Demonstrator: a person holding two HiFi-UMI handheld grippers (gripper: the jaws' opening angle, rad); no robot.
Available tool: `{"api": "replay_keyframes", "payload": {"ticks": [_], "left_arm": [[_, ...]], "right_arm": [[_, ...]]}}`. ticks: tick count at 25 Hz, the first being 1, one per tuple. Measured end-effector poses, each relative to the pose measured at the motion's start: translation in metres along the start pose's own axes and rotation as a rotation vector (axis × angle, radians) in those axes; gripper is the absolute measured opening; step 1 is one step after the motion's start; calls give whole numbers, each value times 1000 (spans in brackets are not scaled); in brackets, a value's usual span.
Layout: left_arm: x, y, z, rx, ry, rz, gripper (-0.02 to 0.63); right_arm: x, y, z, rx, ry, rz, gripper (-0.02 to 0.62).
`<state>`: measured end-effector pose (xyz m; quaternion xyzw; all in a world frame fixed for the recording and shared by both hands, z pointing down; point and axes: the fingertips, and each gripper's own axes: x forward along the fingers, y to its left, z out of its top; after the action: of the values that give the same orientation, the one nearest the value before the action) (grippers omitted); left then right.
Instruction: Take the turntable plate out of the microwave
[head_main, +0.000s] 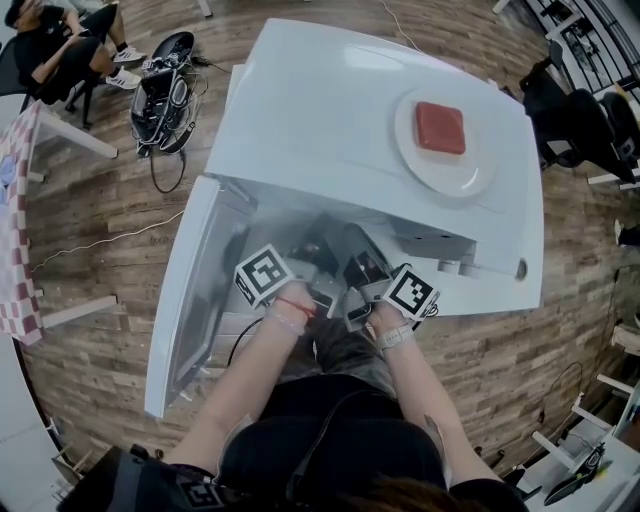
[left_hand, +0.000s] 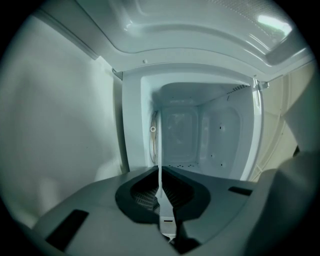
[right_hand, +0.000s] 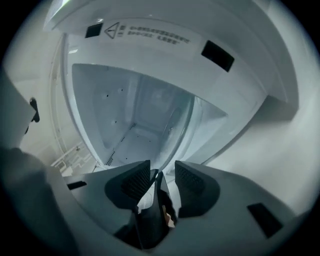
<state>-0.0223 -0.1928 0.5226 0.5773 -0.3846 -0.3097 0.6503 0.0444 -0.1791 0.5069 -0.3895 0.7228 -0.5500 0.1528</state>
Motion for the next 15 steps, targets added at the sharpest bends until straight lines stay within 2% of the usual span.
{"api": "replay_keyframes", "payload": {"ticks": [5,9,15], "left_arm": [[-2,-2,-1,-19,3,0,29],[-1,-9,3,17,2,-24,28],[1,-18,-4,34,59,-74,28]], "right_arm": [[6,-2,10,151,-56,0,149],[6,-6,23,242,-110,-3,149],[10,-10,36,304,-174,-37,146]]}}
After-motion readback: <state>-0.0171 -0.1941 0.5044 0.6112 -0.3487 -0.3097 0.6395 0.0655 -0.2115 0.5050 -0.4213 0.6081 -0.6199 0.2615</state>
